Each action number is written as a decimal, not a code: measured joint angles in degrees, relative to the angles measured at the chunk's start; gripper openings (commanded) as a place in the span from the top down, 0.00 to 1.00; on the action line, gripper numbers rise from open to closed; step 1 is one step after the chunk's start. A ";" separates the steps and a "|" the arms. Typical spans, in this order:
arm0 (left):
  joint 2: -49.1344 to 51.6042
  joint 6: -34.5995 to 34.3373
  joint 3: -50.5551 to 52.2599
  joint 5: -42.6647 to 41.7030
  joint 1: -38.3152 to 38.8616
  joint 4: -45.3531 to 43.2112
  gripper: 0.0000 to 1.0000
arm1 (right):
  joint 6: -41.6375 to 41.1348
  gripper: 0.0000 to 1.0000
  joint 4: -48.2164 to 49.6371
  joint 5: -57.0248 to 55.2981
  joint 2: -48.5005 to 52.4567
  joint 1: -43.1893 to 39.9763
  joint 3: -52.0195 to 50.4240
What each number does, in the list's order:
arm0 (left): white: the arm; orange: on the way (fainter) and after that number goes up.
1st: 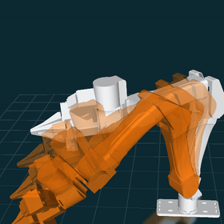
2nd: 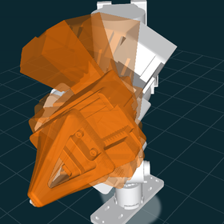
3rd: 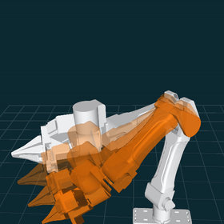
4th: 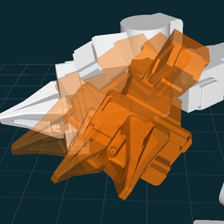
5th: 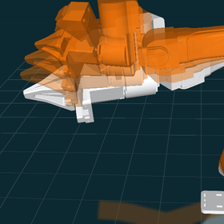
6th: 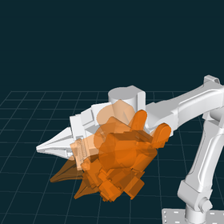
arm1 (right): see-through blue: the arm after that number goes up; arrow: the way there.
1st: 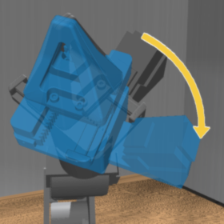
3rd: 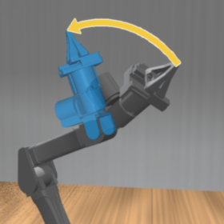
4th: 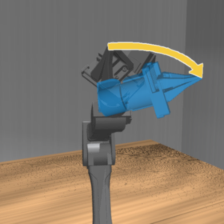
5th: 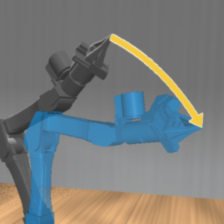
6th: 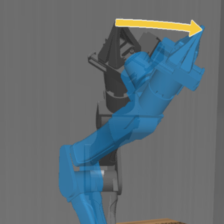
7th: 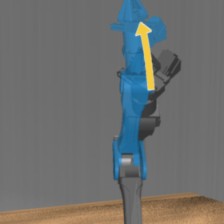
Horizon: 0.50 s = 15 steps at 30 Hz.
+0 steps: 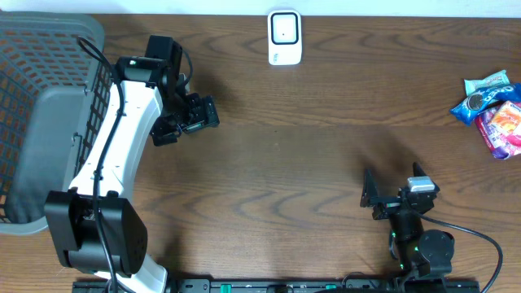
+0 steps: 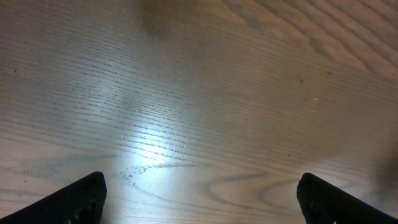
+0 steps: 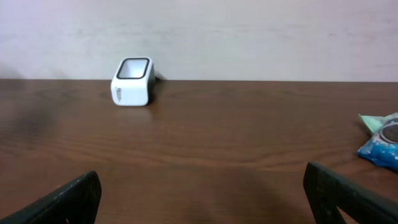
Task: Scan the item barcode
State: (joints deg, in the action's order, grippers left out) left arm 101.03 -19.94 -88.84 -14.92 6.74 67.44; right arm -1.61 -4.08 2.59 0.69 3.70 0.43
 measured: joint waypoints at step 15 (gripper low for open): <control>0.00 -0.02 0.00 0.00 0.00 0.00 0.02 | 0.68 0.01 0.02 -0.04 0.00 -0.37 0.00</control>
State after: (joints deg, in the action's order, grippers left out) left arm 101.03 -19.97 -88.84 -14.92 6.74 67.44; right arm -0.93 -4.05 2.55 0.69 3.33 0.43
